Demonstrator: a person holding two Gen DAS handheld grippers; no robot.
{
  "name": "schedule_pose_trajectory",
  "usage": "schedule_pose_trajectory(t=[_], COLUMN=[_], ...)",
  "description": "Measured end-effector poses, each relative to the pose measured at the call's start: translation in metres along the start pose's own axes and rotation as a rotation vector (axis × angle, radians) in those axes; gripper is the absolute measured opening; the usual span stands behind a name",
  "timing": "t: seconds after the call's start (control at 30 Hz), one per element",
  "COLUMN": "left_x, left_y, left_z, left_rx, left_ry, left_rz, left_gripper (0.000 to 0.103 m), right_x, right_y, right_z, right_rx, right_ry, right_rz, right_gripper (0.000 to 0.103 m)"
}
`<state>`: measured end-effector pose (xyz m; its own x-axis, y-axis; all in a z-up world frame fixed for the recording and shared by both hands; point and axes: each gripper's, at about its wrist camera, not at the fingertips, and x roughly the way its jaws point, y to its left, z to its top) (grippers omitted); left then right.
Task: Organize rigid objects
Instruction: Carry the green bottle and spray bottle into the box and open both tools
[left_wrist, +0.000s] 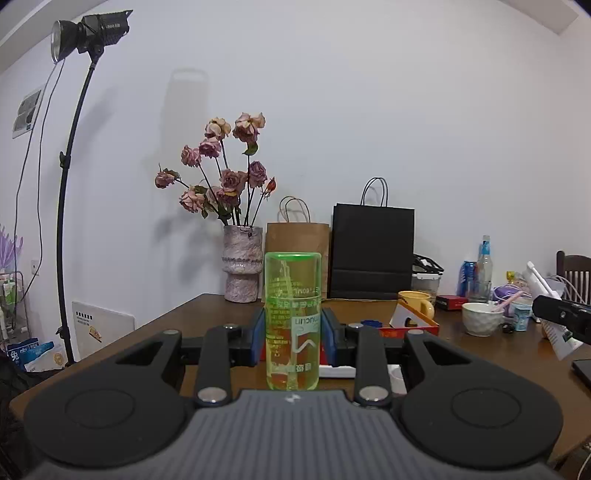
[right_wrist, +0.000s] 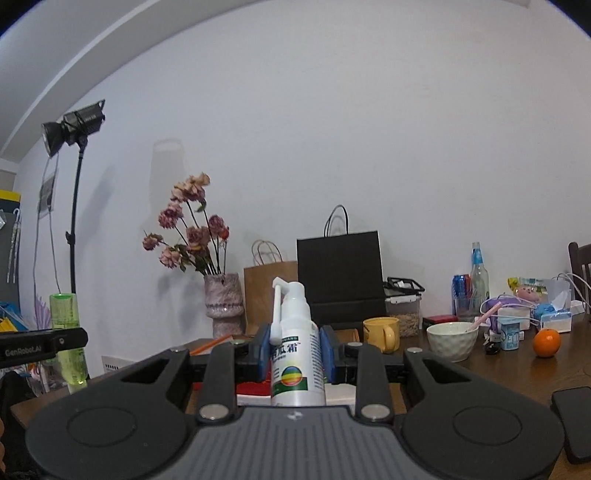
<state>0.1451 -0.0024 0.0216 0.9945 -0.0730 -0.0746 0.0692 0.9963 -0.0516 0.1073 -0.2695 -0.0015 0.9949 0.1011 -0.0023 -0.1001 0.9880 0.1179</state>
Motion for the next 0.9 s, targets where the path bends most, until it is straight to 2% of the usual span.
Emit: schedule_pose_trajectory(t=[0.27,0.4,0.53,0.67,0.8,0.9], left_x=[0.090,0.148,0.207,0.273,0.330,0.363], left_y=[0.000,-0.003,-0.014,-0.024,-0.033,-0.035], left_z=[0.024,0.044,0.062,0.080,0.084,0.079], left_rx=[-0.029,-0.042,-0.002,0.007,0.016,0.008], left_ry=[-0.007,0.032,0.028,0.036,0.062,0.108], left_rz=[-0.007,-0.028,-0.076,-0.079,-0.066,-0.062], left_gripper=[0.031,0.031,0.031,0.031,0.031,0.031], right_x=[0.098,0.160,0.222,0.290,0.355,0.387], right_y=[-0.018,-0.029,-0.035,-0.038,-0.046,-0.052], right_z=[0.016,0.030,0.043,0.050,0.047,0.039], right_rx=[0.044,0.065,0.057,0.055,0.092,0.105], right_ry=[0.068,0.108,0.116,0.150,0.225,0.271], right_rz=[0.049,0.063,0.059,0.053,0.034,0.020], right_gripper=[0.027,0.027,0.027,0.027,0.027,0.027])
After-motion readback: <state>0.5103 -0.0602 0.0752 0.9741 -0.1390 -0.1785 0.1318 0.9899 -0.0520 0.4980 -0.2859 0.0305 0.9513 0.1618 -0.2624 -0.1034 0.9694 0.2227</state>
